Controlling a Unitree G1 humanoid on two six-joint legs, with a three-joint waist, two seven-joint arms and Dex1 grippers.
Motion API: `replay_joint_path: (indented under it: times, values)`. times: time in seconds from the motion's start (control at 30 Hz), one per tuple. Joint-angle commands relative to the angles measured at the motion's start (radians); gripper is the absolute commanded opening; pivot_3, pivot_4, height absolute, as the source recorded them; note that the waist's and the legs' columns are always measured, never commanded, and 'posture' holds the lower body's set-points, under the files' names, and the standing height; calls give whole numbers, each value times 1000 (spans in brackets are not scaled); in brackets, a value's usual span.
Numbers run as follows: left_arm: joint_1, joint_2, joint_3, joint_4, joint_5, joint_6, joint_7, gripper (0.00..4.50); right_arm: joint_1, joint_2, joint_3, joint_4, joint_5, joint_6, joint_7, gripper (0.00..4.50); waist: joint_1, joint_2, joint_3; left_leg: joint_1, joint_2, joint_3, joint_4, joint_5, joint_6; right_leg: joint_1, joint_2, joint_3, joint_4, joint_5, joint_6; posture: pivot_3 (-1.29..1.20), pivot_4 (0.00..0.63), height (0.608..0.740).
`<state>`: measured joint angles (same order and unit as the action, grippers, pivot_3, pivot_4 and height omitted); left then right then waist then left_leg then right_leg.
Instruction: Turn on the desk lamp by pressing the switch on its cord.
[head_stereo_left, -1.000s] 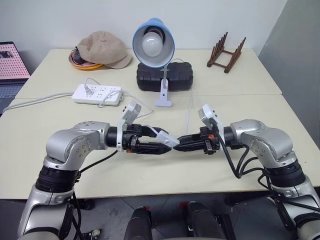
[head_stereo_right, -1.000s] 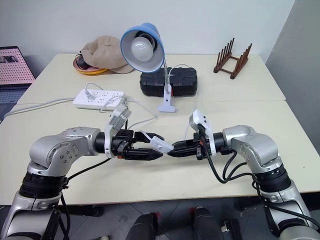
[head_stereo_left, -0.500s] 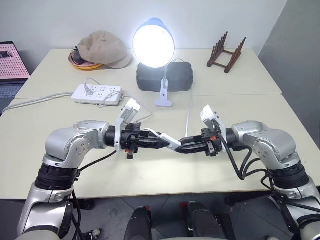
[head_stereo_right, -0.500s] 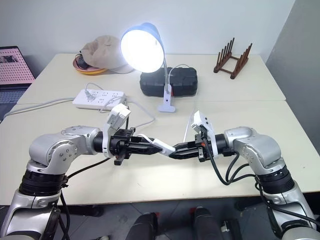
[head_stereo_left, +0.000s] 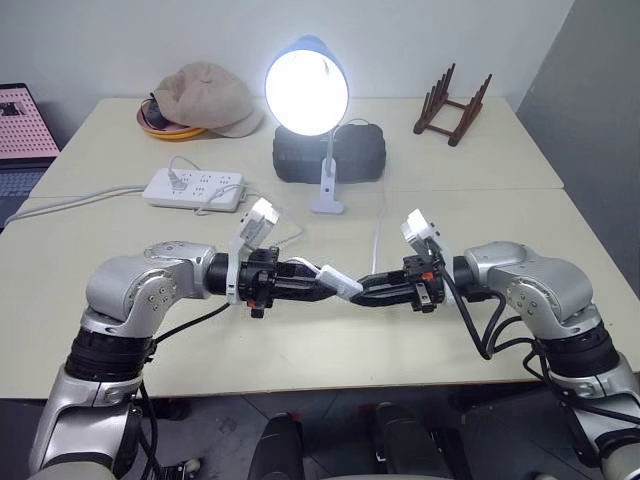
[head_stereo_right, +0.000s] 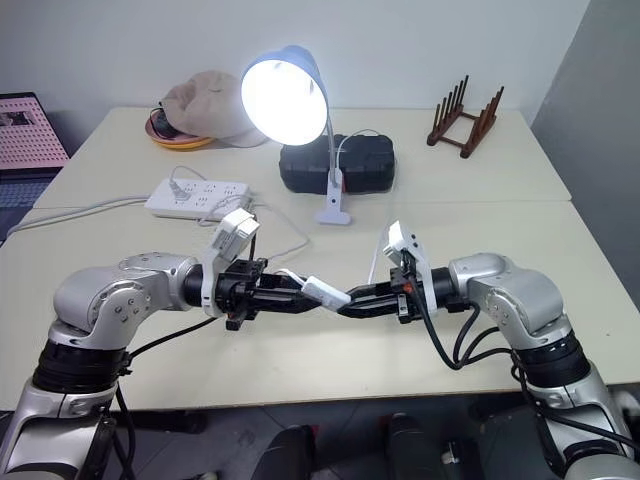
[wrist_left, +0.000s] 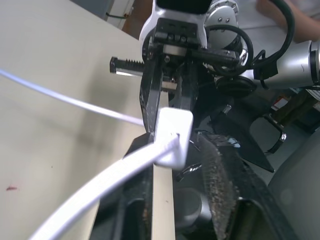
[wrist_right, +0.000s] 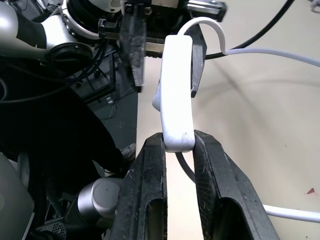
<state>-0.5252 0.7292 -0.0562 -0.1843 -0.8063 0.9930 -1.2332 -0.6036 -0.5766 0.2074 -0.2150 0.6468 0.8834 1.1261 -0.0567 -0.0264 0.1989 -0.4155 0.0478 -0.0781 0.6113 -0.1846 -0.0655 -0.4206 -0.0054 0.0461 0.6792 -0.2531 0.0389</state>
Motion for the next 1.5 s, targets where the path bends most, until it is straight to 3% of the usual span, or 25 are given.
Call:
replay_joint_path:
  times: [0.03, 0.17, 0.37, 0.57, 0.73, 1.0, 1.27, 1.5]
  values:
    - [36, 35, -3, -51, 20, -45, -18, 2505, -44, 4, -25, 32, -13, -33, -6, 377, 0, 0, 0, 0, 0, 0, 0, 0, 0, 0, 0, 0, 0, 0, 0, 0, 150, 740]
    - [74, 68, 24, -51, 56, -101, -5, 3288, -83, 7, 3, 114, -72, -95, 0, 377, 0, 0, 0, 0, 0, 0, 0, 0, 0, 0, 0, 0, 0, 0, 0, 0, 150, 740]
    - [84, 69, 131, -95, 72, -157, 109, 4449, -151, 30, 138, 381, -341, -340, -35, 377, 0, 0, 0, 0, 0, 0, 0, 0, 0, 0, 0, 0, 0, 0, 0, 0, 150, 740]
    - [88, 95, 158, -144, 150, -259, 169, 4481, -216, 95, 189, 690, -524, -586, -72, 377, 0, 0, 0, 0, 0, 0, 0, 0, 0, 0, 0, 0, -1, 0, 0, 0, 150, 740]
    - [134, 156, 125, -145, 254, -377, 135, 4481, -228, 131, 151, 742, -519, -655, -21, 377, -2, 0, 0, 0, 0, 1, -1, 0, 0, 0, 0, 0, 0, 0, 0, 0, 150, 740]
    - [88, 168, 98, -52, 309, -430, 102, 4500, -149, 71, 69, 516, -466, -598, 24, 2459, 3, 0, 0, 0, 0, 0, 0, 0, 0, 0, 0, 0, 0, 0, 0, 0, 150, 740]
    - [-15, 179, 49, 58, 350, -467, 21, 4500, -8, -112, -64, 134, -331, -375, 65, 4417, 9, 0, 0, -1, 0, 0, -1, 0, 0, 0, 0, 0, -1, 0, 0, 0, 150, 740]
    - [-68, 180, 34, 115, 365, -478, -21, 4500, 145, -237, -201, -129, -192, -193, 24, 4466, 6, 0, 0, -1, 0, 1, -1, 0, 0, 0, 0, 0, -1, 0, 0, 0, 150, 740]
